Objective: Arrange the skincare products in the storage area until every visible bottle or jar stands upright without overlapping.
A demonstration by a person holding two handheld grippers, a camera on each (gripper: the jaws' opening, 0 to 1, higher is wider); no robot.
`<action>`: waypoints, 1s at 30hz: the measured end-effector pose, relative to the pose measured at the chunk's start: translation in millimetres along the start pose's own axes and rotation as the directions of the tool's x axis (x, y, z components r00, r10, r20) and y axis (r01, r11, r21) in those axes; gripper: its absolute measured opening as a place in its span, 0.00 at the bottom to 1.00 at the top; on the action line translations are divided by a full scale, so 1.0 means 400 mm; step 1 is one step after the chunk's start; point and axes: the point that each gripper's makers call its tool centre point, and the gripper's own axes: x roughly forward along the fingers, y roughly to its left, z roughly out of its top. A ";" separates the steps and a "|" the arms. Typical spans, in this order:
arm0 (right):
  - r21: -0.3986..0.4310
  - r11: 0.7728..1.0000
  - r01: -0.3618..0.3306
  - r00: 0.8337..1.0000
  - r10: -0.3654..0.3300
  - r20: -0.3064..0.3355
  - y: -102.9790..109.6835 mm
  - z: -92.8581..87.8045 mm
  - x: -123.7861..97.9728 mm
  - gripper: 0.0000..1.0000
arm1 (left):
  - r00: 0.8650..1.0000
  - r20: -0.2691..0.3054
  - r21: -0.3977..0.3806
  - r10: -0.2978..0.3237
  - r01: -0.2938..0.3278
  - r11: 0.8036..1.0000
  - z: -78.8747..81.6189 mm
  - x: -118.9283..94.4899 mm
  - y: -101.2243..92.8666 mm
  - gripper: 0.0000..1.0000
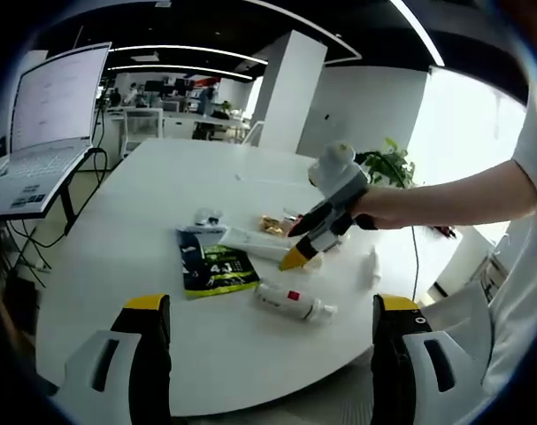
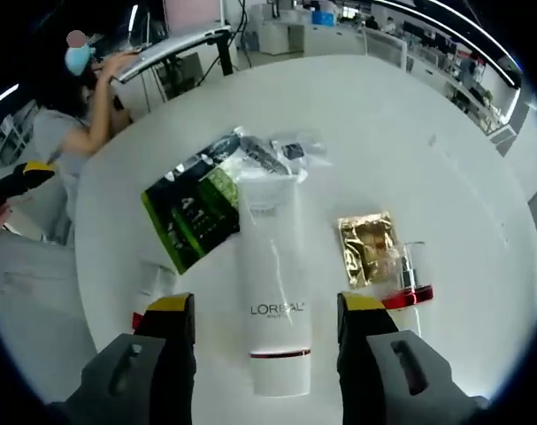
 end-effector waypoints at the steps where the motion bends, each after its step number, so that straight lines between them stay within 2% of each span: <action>1: 0.001 1.000 0.000 1.000 0.000 0.000 0.013 0.001 -0.014 0.64 | 1.000 0.000 0.000 0.000 0.000 1.000 0.000 0.000 0.000 0.87; 8: 0.004 1.000 0.001 1.000 -0.001 0.004 0.019 0.022 -0.003 0.60 | 1.000 -0.003 0.000 0.001 -0.001 1.000 -0.002 0.000 0.002 0.87; 9: 0.003 1.000 0.002 1.000 -0.002 0.003 -0.002 0.031 0.024 0.59 | 1.000 -0.003 0.000 0.001 -0.001 1.000 -0.002 0.000 0.002 0.87; 12: -0.002 1.000 0.004 1.000 -0.004 0.005 -0.005 0.040 0.039 0.57 | 1.000 -0.004 -0.001 0.002 -0.002 1.000 -0.003 0.000 0.003 0.87; 15: -0.003 1.000 0.002 1.000 -0.002 -0.002 0.017 0.037 0.031 0.54 | 1.000 -0.007 0.001 0.005 -0.005 1.000 -0.005 0.000 0.005 0.87; 19: -0.006 1.000 0.002 1.000 -0.002 -0.015 0.017 0.034 0.043 0.52 | 1.000 -0.011 -0.001 0.007 -0.007 1.000 -0.005 0.001 0.005 0.87; 25: -0.011 0.999 0.038 0.999 -0.038 -0.010 -0.017 0.043 0.060 0.42 | 1.000 -0.025 0.008 0.006 -0.005 1.000 -0.012 0.003 0.004 0.87; 27: -0.057 0.993 0.100 0.994 -0.102 -0.032 -0.038 0.033 0.048 0.37 | 1.000 -0.028 0.004 0.003 -0.003 1.000 -0.013 0.004 0.004 0.87; 28: -0.034 0.997 0.063 0.998 -0.063 -0.025 -0.015 0.033 0.046 0.36 | 1.000 -0.029 0.000 0.001 -0.001 1.000 -0.013 0.004 0.003 0.87; 30: -0.046 0.997 0.063 0.998 -0.063 -0.006 -0.012 0.037 0.049 0.33 | 0.999 -0.032 -0.013 -0.004 0.004 1.000 -0.015 0.005 0.005 0.87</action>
